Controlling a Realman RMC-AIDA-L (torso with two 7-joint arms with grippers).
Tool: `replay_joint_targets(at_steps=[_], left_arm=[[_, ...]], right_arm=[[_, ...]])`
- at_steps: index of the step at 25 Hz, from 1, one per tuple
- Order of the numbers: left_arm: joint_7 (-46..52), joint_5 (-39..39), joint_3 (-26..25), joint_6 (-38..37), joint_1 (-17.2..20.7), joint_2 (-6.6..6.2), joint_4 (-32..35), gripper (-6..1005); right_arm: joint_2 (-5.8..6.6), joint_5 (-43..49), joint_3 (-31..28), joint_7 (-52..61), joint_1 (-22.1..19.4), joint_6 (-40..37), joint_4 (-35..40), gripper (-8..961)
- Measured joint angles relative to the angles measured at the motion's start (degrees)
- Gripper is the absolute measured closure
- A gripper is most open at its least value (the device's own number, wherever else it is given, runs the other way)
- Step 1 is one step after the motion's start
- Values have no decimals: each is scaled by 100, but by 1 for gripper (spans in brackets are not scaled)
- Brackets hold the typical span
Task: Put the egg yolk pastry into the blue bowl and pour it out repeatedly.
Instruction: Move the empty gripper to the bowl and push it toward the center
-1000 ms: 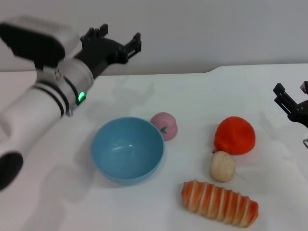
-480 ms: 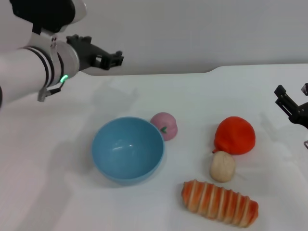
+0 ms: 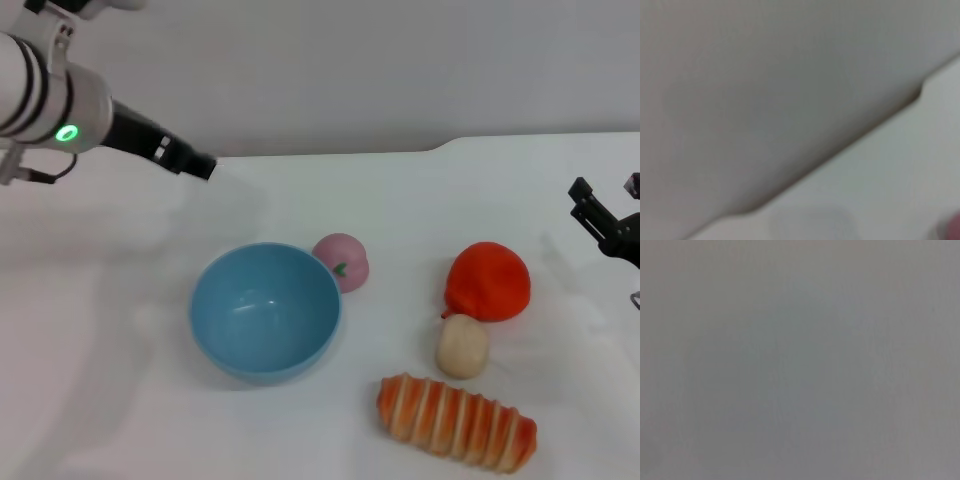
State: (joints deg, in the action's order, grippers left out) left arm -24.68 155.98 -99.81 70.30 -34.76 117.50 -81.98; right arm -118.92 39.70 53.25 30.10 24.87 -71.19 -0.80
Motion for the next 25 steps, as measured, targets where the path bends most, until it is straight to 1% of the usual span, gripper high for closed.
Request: replay_joint_targets(at_steps=[3, 7, 13, 19, 25], left_arm=[[-147, 49, -270, 579, -121, 9, -28, 159], [-159, 85, -231, 627, -118, 19, 124, 159], [-163, 98, -126, 646, -412, 27, 1004, 160], [-155, 137, -100, 499, -410, 28, 1145, 160], [-104, 209, -38, 363, -543, 35, 1698, 159]], right_arm=[[0, 3, 12, -1, 0, 1, 4, 160], [-2, 7, 11, -3, 0, 1, 4, 160], [-8, 10, 29, -4, 5, 1, 3, 160], [-16, 12, 24, -3, 0, -13, -17, 160], [-18, 12, 28, 23, 1, -32, -18, 160]])
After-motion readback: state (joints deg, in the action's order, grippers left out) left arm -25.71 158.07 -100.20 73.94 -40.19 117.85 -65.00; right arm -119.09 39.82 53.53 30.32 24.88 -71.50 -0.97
